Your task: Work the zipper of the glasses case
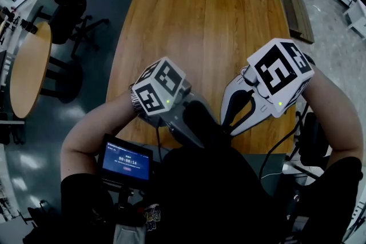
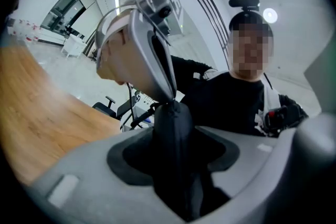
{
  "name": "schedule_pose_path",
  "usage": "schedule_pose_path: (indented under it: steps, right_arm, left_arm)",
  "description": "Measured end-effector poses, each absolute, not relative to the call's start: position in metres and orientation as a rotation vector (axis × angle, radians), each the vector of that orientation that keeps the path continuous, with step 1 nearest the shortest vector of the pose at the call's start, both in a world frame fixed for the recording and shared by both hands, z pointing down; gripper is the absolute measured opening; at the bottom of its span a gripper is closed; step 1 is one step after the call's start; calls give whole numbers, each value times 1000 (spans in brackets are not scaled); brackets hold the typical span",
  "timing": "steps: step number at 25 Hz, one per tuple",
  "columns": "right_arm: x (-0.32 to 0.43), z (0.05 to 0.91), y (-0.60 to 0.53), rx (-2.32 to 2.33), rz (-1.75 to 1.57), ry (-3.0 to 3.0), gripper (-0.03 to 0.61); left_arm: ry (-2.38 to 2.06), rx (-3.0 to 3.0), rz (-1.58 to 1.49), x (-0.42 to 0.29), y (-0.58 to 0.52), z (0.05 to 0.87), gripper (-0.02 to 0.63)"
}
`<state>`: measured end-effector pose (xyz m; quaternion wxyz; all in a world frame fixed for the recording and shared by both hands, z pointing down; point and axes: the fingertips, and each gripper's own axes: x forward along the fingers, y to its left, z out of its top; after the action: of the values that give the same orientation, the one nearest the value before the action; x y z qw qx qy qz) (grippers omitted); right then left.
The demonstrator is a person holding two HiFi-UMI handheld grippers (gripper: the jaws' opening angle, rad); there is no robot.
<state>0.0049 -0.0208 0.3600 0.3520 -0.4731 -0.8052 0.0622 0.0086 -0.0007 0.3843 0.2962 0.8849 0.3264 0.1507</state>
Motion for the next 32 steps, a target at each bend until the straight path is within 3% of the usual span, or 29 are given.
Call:
schedule_pose_path:
  steps: [1, 7, 11, 32]
  right_arm:
    - [6, 359, -22, -1222, 170, -2090, 39]
    - [8, 347, -30, -1168, 76, -2158, 35]
    - [4, 337, -49, -1004, -112, -2256, 8]
    - [-10, 338, -122, -386, -879, -2191, 5]
  left_arm:
    - [858, 2356, 385, 9, -3, 383, 242]
    - [814, 2360, 280, 11, -10, 370, 241]
    - [737, 2307, 2, 8, -25, 356, 239]
    - [289, 2202, -764, -5, -102, 358, 235]
